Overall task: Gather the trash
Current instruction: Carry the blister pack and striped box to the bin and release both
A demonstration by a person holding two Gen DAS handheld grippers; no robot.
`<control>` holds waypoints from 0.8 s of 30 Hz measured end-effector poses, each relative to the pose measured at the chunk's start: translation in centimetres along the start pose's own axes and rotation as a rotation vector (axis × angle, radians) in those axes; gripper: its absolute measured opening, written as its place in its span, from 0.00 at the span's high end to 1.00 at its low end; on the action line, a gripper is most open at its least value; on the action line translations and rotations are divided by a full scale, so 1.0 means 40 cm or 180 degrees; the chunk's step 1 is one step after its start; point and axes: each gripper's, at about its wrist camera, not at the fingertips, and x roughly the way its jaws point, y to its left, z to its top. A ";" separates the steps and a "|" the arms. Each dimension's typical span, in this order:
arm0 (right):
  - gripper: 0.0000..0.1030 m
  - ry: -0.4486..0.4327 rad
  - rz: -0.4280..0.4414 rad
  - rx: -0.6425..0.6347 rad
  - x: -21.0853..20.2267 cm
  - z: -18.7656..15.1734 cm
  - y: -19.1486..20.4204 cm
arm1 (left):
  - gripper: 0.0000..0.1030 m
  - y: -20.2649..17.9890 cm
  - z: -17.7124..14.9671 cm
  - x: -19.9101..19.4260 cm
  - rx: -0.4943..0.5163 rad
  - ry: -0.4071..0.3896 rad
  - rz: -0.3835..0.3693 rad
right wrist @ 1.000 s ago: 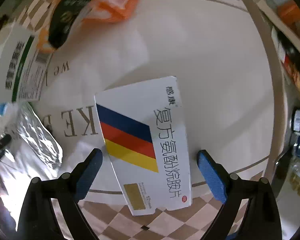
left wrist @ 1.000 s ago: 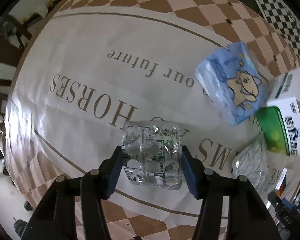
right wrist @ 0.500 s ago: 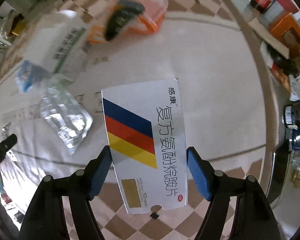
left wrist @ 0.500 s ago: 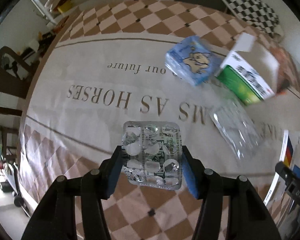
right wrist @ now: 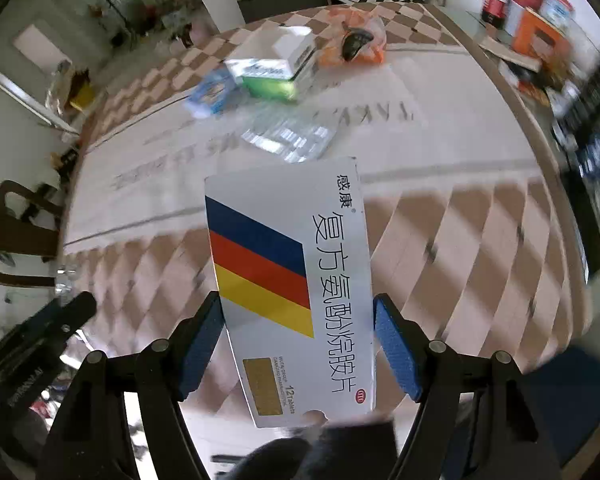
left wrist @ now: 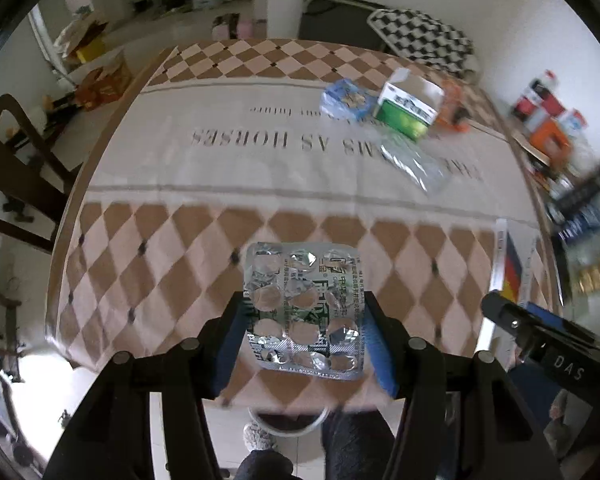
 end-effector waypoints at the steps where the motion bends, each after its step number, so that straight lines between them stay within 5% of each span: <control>1: 0.26 -0.0013 0.0016 0.0034 -0.001 -0.017 0.001 | 0.49 0.011 -0.039 -0.022 0.0011 0.0009 -0.0069; 6: 0.26 0.0106 0.0141 0.0418 -0.044 -0.297 0.040 | 0.49 0.099 -0.220 -0.053 -0.0025 0.0298 -0.0343; 11: 0.26 0.0489 0.0134 0.0651 0.032 -0.521 0.030 | 0.49 0.148 -0.405 0.030 -0.0087 0.0748 -0.0467; 17: 0.26 0.0900 -0.0075 0.0819 0.260 -0.718 -0.043 | 0.49 0.177 -0.604 0.387 -0.0196 0.1377 -0.0441; 24: 0.26 0.1202 -0.0017 0.1223 0.685 -0.867 -0.197 | 0.49 0.199 -0.735 0.868 -0.0419 0.1887 -0.0432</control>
